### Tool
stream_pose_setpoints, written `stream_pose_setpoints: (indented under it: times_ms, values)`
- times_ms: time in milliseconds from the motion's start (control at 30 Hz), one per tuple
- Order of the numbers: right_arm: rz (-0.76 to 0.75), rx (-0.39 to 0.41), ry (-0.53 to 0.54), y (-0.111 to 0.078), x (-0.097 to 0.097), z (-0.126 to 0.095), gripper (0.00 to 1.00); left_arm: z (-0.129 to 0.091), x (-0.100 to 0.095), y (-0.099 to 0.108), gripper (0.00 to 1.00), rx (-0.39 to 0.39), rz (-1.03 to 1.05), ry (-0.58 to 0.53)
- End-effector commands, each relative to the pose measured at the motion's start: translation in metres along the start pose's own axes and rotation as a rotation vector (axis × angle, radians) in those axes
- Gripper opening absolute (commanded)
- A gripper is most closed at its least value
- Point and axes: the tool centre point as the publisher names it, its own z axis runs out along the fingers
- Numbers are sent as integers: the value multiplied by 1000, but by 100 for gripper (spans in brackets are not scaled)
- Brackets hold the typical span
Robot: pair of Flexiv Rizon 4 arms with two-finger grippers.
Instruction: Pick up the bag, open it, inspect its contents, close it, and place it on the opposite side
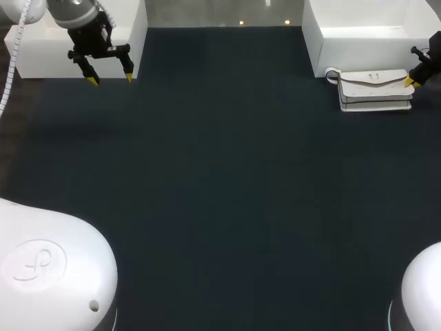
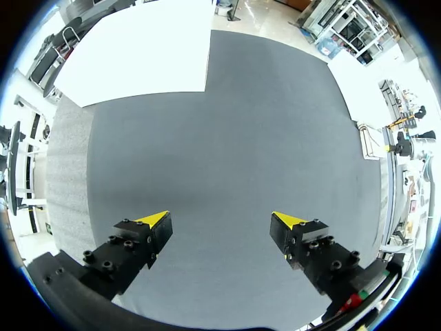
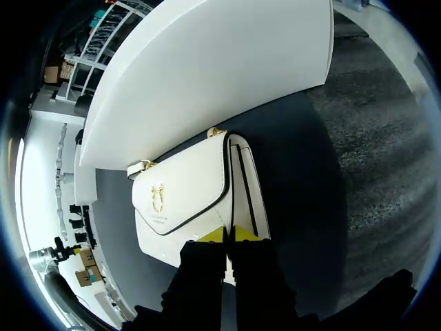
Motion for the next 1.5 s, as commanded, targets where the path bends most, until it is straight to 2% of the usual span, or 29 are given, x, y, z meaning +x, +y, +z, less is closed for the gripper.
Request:
stream_pose_setpoints:
  times_ms: [33,233,267,400,533,567,733,933,1233,1500]
  values:
    - [5,253,23,11,-9,-3,0,0,0,-1,100,-1,0,-1]
    - [-1,249,44,12,-11,-8,0,0,0,-1,100,-1,0,-1]
    - [-2,250,44,12,-11,-9,8,0,0,-1,100,-1,0,-1]
    - [-7,261,47,12,-13,-10,18,0,0,-1,100,-1,0,-1]
    - [-12,273,50,9,-13,-10,57,0,0,-1,100,-1,0,-1]
    - [-13,273,48,8,-14,-10,100,0,0,-1,100,-1,0,-1]
    - [6,248,20,5,-17,-18,100,0,0,-1,100,-1,0,-1]
    - [15,165,-63,-8,-14,-46,100,0,0,-1,100,-1,0,-1]
    - [-17,8,-238,-43,22,-72,100,0,0,-1,100,-1,0,-1]
    - [-6,-58,-339,-65,45,-76,100,0,0,-1,100,-1,0,-1]
